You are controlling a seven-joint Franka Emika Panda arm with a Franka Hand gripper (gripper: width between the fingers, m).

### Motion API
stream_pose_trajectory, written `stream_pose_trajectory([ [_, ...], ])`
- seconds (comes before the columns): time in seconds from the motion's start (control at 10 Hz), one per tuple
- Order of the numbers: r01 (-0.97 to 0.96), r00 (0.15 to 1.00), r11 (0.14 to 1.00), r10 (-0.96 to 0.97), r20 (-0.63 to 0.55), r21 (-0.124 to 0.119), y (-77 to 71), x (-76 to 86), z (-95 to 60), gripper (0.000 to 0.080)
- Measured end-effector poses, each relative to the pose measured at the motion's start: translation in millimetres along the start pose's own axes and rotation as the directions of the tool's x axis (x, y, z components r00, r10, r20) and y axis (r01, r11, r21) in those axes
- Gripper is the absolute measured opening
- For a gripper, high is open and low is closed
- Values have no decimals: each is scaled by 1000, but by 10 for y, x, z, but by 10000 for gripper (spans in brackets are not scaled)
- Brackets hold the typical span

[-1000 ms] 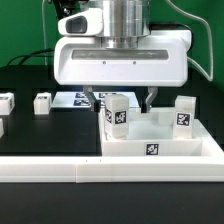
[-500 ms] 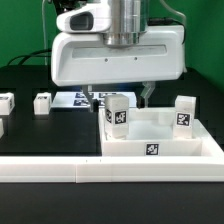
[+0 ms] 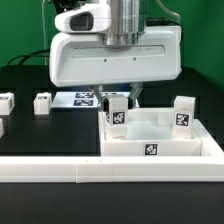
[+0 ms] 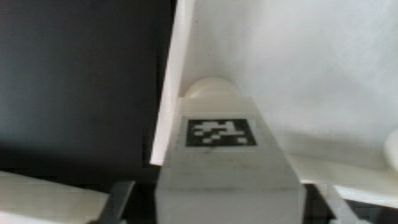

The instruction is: Assemble square table

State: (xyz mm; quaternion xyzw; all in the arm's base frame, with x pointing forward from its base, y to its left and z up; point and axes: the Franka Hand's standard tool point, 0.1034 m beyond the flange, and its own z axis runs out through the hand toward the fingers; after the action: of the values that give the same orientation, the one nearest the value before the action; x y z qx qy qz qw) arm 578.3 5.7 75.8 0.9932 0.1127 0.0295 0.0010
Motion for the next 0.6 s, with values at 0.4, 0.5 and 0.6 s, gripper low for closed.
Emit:
stream_pose_trajectory([
  [0.4, -186, 983, 983, 186, -1, 6, 20, -5, 6, 290],
  [0.5, -307, 952, 952, 307, -1, 8, 24, -5, 9, 290],
  [0.6, -392, 920, 920, 392, -1, 7, 24, -4, 10, 290],
])
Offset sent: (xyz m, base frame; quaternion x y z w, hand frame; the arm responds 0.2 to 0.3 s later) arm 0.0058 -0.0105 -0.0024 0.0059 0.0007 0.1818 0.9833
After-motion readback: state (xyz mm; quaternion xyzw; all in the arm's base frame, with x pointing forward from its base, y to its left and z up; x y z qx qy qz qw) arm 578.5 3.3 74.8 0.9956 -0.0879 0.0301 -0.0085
